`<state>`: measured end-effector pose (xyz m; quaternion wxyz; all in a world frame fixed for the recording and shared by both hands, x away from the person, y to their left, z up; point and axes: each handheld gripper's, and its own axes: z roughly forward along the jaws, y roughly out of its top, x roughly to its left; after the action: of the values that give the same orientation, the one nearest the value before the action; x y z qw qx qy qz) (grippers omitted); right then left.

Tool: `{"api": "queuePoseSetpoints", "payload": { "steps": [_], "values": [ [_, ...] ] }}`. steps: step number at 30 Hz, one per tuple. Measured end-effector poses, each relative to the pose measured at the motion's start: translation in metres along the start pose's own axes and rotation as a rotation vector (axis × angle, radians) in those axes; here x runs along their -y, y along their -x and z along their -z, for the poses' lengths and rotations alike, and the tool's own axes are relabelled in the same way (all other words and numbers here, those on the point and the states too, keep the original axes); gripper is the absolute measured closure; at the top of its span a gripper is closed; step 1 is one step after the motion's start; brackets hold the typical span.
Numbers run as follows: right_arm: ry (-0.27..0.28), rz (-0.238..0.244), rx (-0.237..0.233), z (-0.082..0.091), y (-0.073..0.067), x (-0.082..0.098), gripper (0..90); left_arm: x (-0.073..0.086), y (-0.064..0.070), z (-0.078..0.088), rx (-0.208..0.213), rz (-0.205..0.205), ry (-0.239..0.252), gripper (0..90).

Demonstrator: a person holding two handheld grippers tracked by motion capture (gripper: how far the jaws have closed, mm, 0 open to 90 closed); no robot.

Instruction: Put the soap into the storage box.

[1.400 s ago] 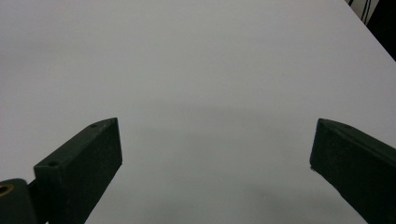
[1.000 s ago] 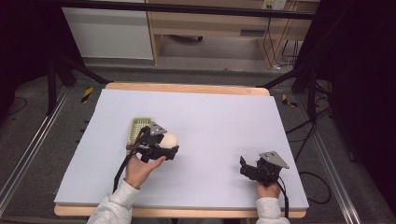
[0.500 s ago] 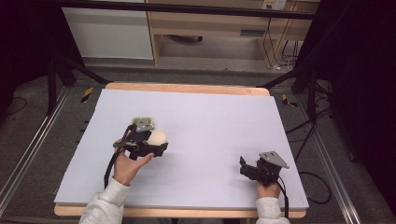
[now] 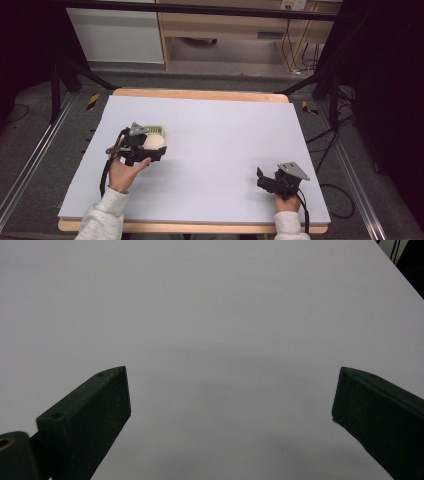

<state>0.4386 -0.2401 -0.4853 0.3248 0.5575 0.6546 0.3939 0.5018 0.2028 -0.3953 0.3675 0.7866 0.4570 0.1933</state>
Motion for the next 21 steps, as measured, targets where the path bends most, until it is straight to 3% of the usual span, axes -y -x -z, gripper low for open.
{"api": "queuePoseSetpoints", "payload": {
  "steps": [21],
  "values": [
    [-0.005, 0.003, -0.001, -0.001, 0.000, 0.000, 2.8, 0.003, -0.028, -0.011, -0.050, 0.035, -0.027, 23.7]
  ]
}}
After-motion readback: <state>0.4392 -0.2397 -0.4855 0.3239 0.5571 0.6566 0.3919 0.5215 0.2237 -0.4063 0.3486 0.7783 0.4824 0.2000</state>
